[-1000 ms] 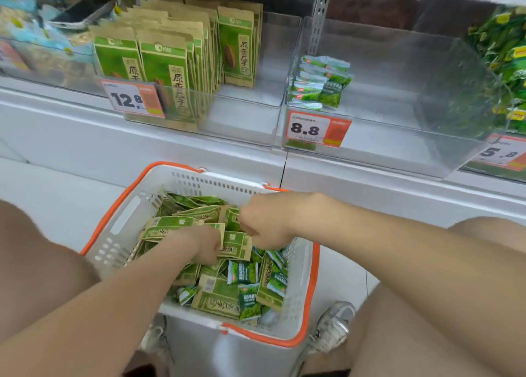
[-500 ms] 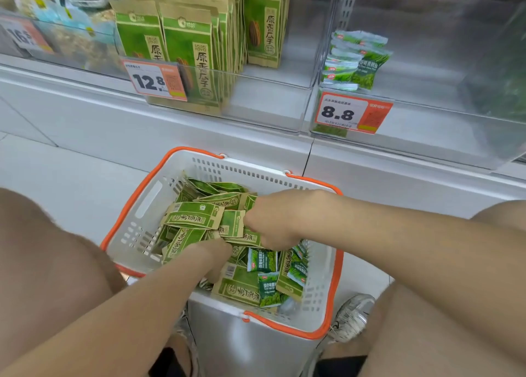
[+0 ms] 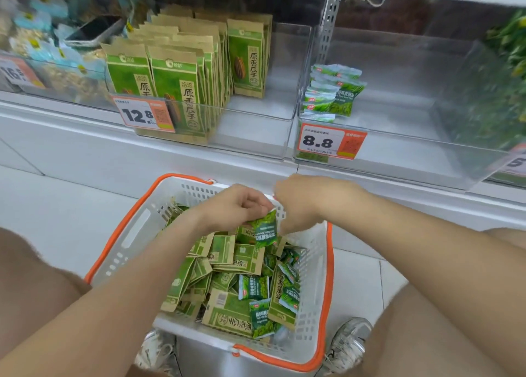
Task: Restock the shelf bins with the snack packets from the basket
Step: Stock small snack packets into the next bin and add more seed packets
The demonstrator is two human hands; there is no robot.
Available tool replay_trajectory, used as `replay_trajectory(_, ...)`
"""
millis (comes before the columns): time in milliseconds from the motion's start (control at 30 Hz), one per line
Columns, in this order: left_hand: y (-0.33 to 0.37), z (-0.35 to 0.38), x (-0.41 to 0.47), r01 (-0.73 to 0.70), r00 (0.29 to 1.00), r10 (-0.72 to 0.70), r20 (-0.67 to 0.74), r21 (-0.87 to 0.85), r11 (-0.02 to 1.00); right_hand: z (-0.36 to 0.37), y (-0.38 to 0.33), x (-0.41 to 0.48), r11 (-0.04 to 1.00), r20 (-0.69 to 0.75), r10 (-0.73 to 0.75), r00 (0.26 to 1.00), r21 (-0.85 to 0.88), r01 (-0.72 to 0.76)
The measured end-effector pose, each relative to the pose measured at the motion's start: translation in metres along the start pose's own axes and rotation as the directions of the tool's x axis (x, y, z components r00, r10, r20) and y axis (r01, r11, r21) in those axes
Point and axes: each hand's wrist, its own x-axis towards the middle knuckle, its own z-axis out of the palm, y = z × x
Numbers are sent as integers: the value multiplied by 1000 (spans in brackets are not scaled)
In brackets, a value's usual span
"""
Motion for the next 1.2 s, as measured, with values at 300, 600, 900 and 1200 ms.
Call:
replay_trajectory(300,57,-8,-4,-218,973,138,-185,-538,814,-17,42,-18,620,-228,240,944,784,32)
replay_trajectory(600,104,2,-5,-424,884,267,-384,-417,804,-41,84,-48,495,-476,365,800,827,266)
replay_trajectory(900,133,15,2,-506,809,257,-529,-405,761,-47,89,-46,310,-449,343,825,883,352)
replay_trajectory(1200,135,17,25,-305,375,681,-629,610,731,-53,181,-15,625,-604,648,464,770,130)
